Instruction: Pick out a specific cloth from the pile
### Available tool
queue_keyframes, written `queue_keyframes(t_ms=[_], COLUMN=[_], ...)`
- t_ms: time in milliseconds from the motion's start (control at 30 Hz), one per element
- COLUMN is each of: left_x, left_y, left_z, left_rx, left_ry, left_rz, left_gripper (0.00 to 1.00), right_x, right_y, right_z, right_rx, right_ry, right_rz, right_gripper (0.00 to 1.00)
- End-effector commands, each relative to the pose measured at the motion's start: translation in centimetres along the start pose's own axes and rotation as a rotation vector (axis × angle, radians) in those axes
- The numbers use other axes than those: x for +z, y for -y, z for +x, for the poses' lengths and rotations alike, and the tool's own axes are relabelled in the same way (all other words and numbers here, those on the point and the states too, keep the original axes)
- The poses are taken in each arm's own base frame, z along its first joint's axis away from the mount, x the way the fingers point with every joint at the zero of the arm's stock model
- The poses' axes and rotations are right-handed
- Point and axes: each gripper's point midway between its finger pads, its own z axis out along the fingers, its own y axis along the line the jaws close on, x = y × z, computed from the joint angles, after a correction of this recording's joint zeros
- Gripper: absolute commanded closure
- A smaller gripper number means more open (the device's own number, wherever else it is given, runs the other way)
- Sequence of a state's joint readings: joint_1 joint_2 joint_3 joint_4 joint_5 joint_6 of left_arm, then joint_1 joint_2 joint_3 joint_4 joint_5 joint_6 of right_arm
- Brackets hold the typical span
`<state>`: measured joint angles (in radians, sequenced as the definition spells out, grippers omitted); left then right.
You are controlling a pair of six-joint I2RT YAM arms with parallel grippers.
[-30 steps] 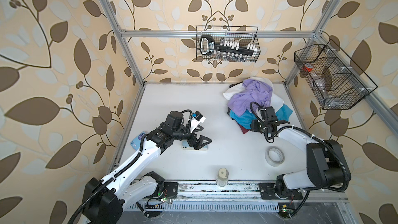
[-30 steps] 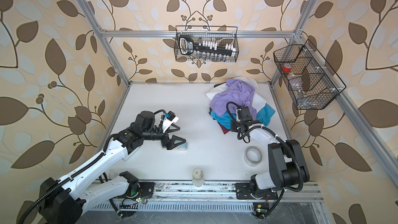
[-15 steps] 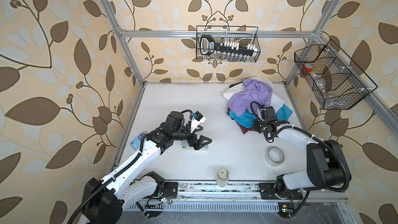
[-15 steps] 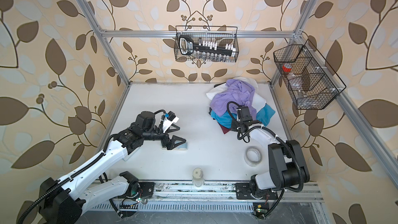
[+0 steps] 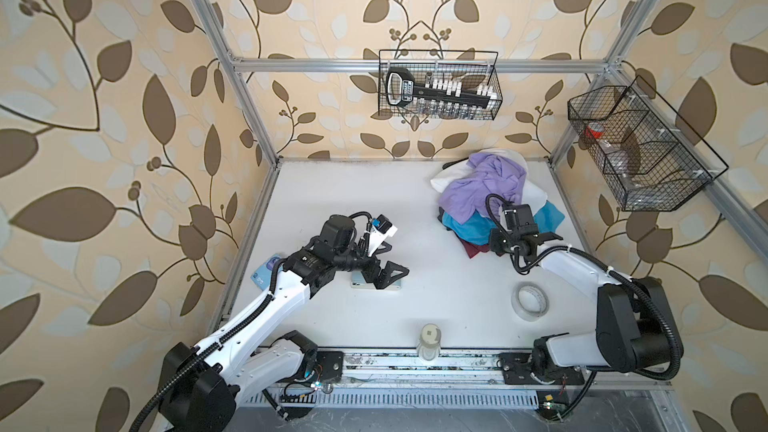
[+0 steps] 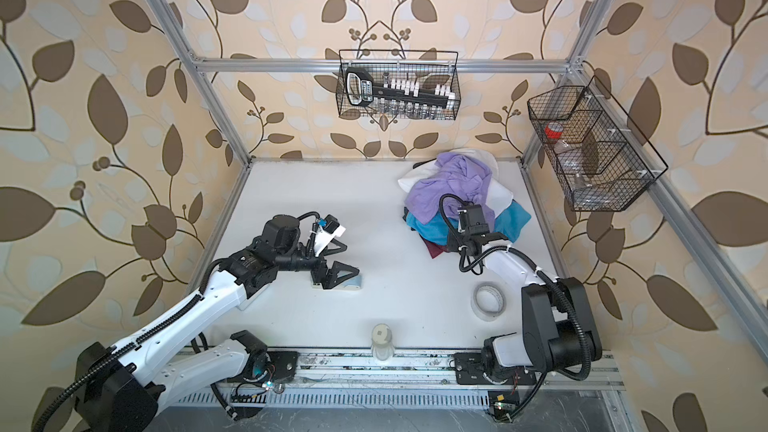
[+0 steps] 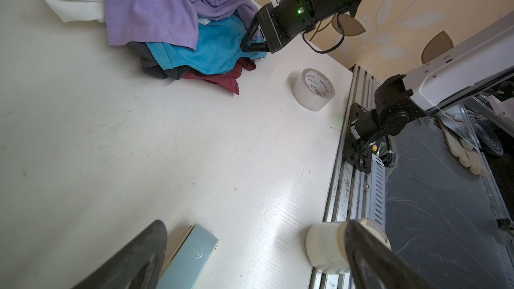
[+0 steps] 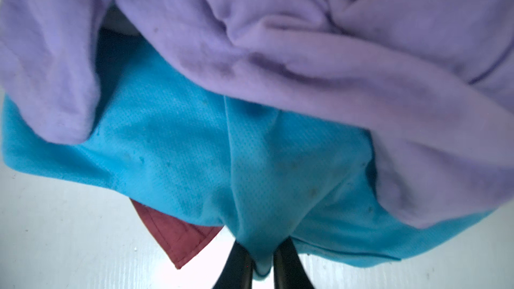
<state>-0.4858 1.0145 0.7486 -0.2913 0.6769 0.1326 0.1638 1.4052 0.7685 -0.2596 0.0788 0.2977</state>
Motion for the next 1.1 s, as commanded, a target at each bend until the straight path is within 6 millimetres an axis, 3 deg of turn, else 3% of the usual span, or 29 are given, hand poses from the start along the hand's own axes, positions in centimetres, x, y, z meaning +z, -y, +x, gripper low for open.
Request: queue_keyframes(t_ms=[0,133,300,833,967,1067], left_x=[-0.5,-0.6,-0.5,-0.5,-0.5,-0.6], left_y=[0.9,0.9,0.8,0.9,1.0,1.1], left_z=[-1.0,-1.1,-1.0,-1.0,-1.0,-1.0], left_rx=[0.054,0.058,0.057,0.062,0.065,0.072], left_ry=[0.024,0.026,0.022,0.022,0.023,0.024], left_rz=[0.01,0.007,0.007,0.004,0.003,0.002], left_gripper=[0.01,0.01,0.01,0.01,0.01,0.01], right_x=[-1.1,-1.3,-2.7,-12.0,-12.4,-11.5], right_y=[-0.4,-0.5,-0.1,0.4,0.2,-0.3], right_z=[-1.6,-1.9,-3.3,-10.6,-11.0,-10.4], right_rx=[0.007,0.007,0.013,0.014,0.008,0.0], right_ry=[0.046,0.054,0.112,0.387,0.386,0.353], right_rz=[-0.006,-0.007,0.016,0.05,0.044,0.02], right_gripper=[0.91,1.0,1.0,1.0,1.0,1.0])
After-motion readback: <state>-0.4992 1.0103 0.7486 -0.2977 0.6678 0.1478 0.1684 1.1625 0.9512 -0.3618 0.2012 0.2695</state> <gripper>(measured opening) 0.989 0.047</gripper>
